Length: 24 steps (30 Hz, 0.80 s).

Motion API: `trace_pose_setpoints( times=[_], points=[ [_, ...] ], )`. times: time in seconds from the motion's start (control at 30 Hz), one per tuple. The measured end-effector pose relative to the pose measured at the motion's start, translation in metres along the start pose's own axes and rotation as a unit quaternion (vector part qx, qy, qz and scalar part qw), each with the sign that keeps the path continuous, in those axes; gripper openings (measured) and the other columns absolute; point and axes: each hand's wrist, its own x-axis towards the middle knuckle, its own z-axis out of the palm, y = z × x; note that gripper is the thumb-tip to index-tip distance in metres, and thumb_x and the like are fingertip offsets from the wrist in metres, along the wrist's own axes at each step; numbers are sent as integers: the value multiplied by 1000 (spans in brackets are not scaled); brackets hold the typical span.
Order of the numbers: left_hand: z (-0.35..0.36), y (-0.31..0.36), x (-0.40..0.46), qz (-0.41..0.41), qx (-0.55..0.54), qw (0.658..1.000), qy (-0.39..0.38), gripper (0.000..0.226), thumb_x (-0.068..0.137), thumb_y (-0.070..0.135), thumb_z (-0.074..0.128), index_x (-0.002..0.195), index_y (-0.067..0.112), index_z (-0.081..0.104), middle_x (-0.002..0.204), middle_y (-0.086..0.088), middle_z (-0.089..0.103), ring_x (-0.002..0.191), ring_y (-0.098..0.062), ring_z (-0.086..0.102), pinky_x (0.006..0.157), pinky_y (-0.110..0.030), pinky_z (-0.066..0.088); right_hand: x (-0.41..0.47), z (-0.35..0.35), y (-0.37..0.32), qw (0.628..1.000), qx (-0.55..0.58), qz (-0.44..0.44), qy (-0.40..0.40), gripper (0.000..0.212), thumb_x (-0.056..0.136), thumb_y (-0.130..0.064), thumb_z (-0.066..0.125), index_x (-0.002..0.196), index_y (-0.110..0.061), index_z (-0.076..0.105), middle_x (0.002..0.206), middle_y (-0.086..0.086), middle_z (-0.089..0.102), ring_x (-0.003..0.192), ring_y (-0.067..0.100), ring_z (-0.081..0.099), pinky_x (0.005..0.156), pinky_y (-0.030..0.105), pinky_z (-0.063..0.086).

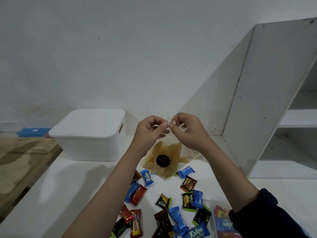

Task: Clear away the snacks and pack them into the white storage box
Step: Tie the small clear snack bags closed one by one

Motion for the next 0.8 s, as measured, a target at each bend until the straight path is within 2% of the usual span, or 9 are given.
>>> trace_pose_setpoints(
  times=[0.2,0.33,0.47,0.57,0.7,0.8],
  points=[
    [-3,0,0,3,31,999,-9,11,88,4,60,81,12,62,78,-6,66,70,-9,68,68,-24,56,-1,1,1,1000,5,-8,-14,6,89,-16,60,83,-17,62,74,-12,59,72,-6,54,65,6,42],
    [-4,-2,0,20,57,998,8,14,88,3,61,78,14,62,73,-6,66,68,-12,67,65,-25,56,-4,3,0,999,-7,-14,-30,7,90,-14,59,86,-20,60,79,-14,59,78,0,56,72,16,45],
    [-3,-6,-1,53,101,993,38,16,86,3,63,74,13,64,68,-4,64,67,-17,65,70,-33,58,-5,7,1,999,-28,-19,-28,7,89,-11,59,86,-18,60,79,-13,59,78,0,55,68,9,41],
    [-5,-8,0,59,108,991,46,16,85,1,63,73,11,64,67,-3,63,68,-17,64,72,-32,58,-4,8,0,999,-35,-14,-22,4,88,-14,62,86,-17,63,77,-13,59,74,-1,54,64,4,40],
    [-11,-8,4,40,68,996,48,19,85,-2,60,72,11,62,70,-4,61,63,-10,64,73,-35,56,-3,6,2,999,-47,11,-23,7,86,-21,66,84,-15,66,74,-10,61,69,1,55,60,5,40],
    [-9,-5,4,31,67,996,46,20,86,-3,59,71,11,61,69,-4,60,62,-8,65,70,-31,56,-1,3,2,998,-54,22,-27,9,86,-19,67,79,-17,62,69,-12,57,62,1,50,56,6,38]
  ],
)
